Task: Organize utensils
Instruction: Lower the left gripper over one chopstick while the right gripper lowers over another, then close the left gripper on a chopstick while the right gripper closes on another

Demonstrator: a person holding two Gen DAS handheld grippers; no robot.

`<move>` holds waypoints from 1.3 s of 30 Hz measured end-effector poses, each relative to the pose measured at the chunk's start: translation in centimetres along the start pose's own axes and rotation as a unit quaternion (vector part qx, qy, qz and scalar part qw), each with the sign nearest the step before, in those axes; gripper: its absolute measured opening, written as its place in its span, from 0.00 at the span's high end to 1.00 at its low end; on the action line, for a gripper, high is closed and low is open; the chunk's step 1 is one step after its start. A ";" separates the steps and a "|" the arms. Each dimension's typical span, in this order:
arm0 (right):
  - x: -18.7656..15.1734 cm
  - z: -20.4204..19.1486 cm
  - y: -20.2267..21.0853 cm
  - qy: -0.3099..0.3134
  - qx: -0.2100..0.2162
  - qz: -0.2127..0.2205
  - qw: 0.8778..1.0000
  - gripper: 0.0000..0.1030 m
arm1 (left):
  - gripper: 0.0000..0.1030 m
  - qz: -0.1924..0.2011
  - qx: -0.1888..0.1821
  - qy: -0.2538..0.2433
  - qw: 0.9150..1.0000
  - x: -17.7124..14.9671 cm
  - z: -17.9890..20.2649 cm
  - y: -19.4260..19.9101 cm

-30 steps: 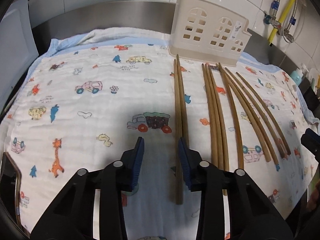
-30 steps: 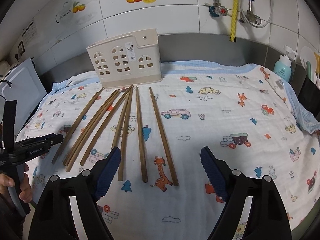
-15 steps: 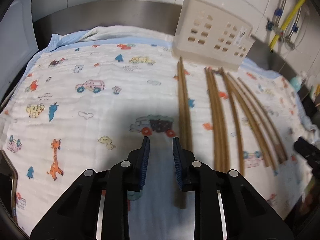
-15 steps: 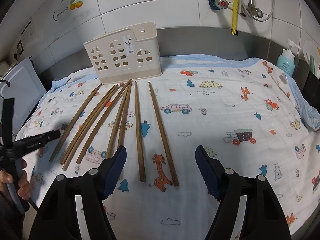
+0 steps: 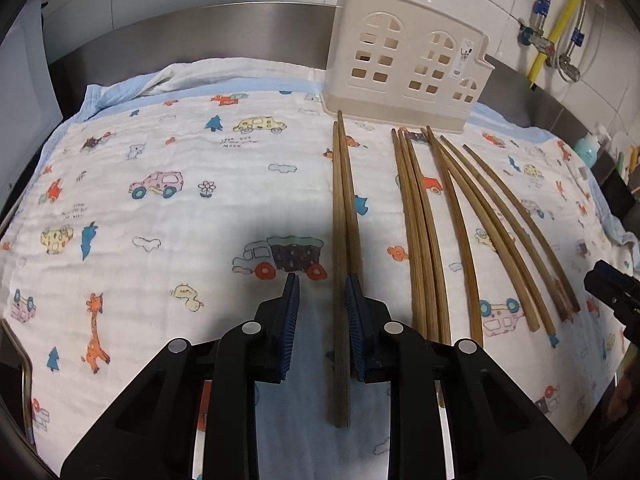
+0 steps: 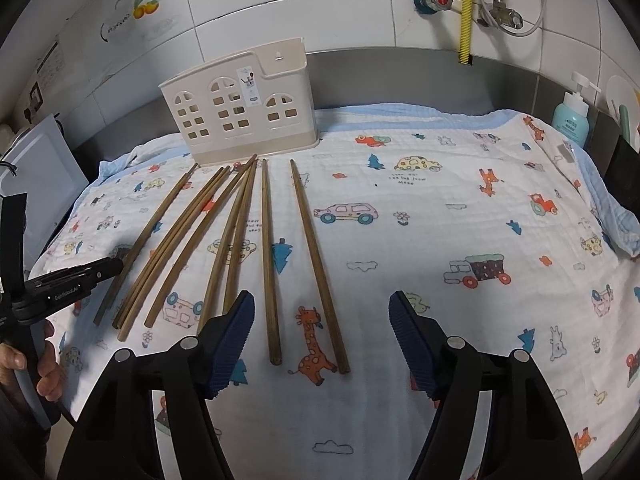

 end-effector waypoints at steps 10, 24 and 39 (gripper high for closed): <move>0.1 0.3 -0.4 0.000 0.000 -0.006 1.000 0.40 | 0.82 0.006 0.021 -0.012 1.000 -0.2 0.8 -0.2; -0.2 0.6 -1.3 0.001 0.011 -0.021 1.000 0.61 | 0.84 0.002 0.033 -0.009 0.999 -0.2 1.0 -0.5; 0.4 -0.3 -3.4 0.031 -0.013 -0.028 0.999 0.81 | 0.84 0.011 0.012 -0.003 1.000 0.6 0.6 -0.8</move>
Point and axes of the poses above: each gripper's, at about its wrist camera, not at the fingertips, and y roughly against the way its jaws point, z to its right, x to its top, the point moved 1 cm from there along -y, roughly the way its jaws point, and after that the axes turned 13 degrees about -z, right-handed, at the moved point
